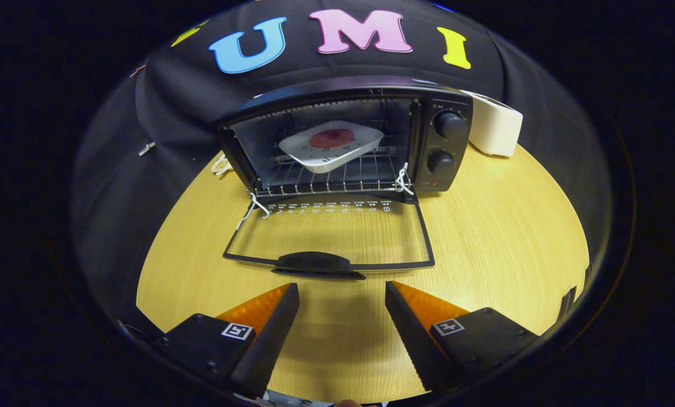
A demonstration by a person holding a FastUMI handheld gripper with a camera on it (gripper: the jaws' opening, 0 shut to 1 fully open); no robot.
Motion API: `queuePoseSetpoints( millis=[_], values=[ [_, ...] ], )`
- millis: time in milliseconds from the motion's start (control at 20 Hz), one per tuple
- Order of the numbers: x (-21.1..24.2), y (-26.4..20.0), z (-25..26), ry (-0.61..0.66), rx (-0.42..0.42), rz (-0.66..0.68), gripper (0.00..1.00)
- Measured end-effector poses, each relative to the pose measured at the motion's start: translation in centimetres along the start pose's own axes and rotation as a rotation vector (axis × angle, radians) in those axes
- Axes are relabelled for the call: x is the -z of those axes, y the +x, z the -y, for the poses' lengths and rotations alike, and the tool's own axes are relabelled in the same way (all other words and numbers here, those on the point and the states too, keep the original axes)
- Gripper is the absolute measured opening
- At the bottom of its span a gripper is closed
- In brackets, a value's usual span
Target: Open the toaster oven, put the food inside, and close the toaster oven door.
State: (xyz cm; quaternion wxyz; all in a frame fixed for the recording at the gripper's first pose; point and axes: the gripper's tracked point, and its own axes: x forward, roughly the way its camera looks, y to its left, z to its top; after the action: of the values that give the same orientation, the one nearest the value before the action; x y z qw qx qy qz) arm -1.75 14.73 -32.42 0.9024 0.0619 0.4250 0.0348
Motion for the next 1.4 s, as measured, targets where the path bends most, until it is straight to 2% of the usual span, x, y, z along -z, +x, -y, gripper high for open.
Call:
queuePoseSetpoints(
  millis=[450,700,900,1100,1400],
  values=[
    [3.3,3.2,-0.8,-0.068,0.046,-0.098,0.99],
    [2.2,5.5,-1.0,-0.115,0.061,-0.079,0.99],
    [1.2,6.7,-1.1,-0.100,0.064,-0.093,0.99],
    [0.7,6.3,-1.2,-0.168,0.056,-0.058,0.99],
    [-0.8,3.1,-1.6,-0.145,0.024,-0.025,0.98]
  ],
)
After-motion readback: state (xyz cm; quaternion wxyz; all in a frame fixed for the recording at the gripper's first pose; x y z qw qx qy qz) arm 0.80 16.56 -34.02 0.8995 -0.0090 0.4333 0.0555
